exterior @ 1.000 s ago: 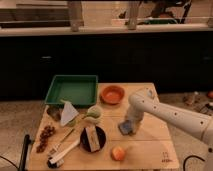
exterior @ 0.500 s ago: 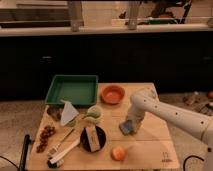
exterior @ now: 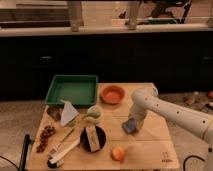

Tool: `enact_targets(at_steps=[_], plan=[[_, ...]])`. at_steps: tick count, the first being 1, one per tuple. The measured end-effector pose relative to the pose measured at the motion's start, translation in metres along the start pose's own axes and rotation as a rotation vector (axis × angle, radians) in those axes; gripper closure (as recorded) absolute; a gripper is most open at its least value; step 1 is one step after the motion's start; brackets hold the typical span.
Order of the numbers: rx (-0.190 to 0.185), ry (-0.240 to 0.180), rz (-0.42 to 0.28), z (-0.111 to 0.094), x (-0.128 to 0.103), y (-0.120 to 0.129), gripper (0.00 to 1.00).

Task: Wipe table surface with sponge

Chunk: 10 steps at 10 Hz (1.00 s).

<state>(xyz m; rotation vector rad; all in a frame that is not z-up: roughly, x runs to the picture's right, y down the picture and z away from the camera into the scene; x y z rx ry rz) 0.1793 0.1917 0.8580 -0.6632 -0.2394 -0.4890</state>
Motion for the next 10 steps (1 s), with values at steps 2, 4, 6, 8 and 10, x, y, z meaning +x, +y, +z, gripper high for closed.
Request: enact_targets(at_steps=[2, 4, 6, 8, 10], plan=[[-0.002, 0.013, -0.007, -0.003, -0.001, -0.004, 1.00], [-0.012, 0.018, -0.007, -0.001, 0.000, -0.006, 1.00], [-0.028, 0.044, 0.001, 0.005, 0.008, -0.010, 1.00], [-0.033, 0.071, 0.002, 0.004, 0.013, -0.020, 1.00], [-0.033, 0.097, -0.022, 0.003, 0.012, -0.034, 1.00]])
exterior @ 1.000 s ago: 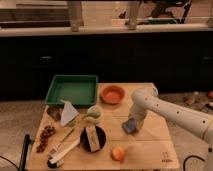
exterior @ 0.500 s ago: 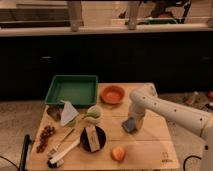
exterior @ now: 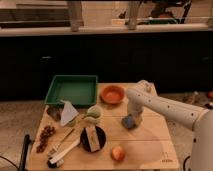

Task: Wipe table surface with sponge

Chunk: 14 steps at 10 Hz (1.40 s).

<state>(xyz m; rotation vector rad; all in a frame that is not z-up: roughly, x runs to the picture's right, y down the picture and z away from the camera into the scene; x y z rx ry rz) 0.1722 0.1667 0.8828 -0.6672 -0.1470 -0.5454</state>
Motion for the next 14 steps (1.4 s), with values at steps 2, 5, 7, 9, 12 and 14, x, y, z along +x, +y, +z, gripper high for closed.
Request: enact_targets(at_steps=[2, 5, 7, 9, 12, 14], plan=[[0.003, 0.003, -0.045, -0.002, -0.015, -0.012, 1.00], [-0.003, -0.021, -0.166, -0.001, -0.051, -0.020, 1.00], [-0.015, -0.030, -0.194, -0.002, -0.059, -0.004, 1.00], [-0.024, -0.026, -0.188, -0.004, -0.054, 0.013, 1.00], [-0.032, 0.002, -0.113, -0.006, -0.020, 0.035, 1.00], [-0.035, 0.026, -0.065, -0.004, -0.002, 0.033, 1.00]])
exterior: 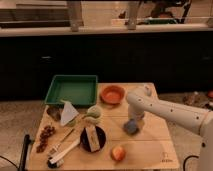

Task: Wipe table surface with sponge

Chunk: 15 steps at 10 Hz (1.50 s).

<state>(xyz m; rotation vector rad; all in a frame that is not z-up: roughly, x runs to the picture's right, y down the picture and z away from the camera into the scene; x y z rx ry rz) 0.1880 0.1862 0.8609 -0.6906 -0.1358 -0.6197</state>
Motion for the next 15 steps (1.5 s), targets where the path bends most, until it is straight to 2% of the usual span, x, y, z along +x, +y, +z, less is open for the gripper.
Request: enact_targets(at_steps=[4, 7, 9, 12, 14, 15], plan=[[0.028, 0.028, 0.031, -0.004, 0.018, -0.034, 1.00], [0.052, 0.011, -0.052, -0.007, -0.014, -0.067, 1.00], [0.053, -0.011, -0.125, -0.003, -0.038, -0.075, 1.00], [0.057, -0.025, -0.191, -0.008, -0.057, -0.058, 1.00], [0.044, -0.026, -0.204, -0.010, -0.063, -0.037, 1.00], [0.035, -0.018, -0.196, -0.009, -0.057, -0.027, 1.00]])
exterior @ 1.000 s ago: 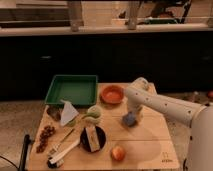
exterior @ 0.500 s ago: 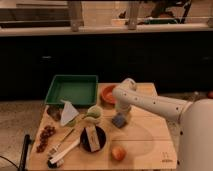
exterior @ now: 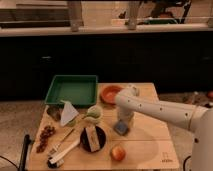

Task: Wipe table surface with sponge

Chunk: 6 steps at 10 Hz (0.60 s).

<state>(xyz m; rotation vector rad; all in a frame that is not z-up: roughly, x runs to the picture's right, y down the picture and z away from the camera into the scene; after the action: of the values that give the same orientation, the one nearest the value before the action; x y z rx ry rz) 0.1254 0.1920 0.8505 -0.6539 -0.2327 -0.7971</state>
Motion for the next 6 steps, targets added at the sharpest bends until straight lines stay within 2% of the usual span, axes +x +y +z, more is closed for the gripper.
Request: enact_targets(at_steps=[4, 6], plan=[[-0.062, 0.057, 0.102, 0.006, 0.044, 0.030, 1.00], [-0.068, 0.084, 0.139, 0.007, 0.062, 0.020, 1.00]])
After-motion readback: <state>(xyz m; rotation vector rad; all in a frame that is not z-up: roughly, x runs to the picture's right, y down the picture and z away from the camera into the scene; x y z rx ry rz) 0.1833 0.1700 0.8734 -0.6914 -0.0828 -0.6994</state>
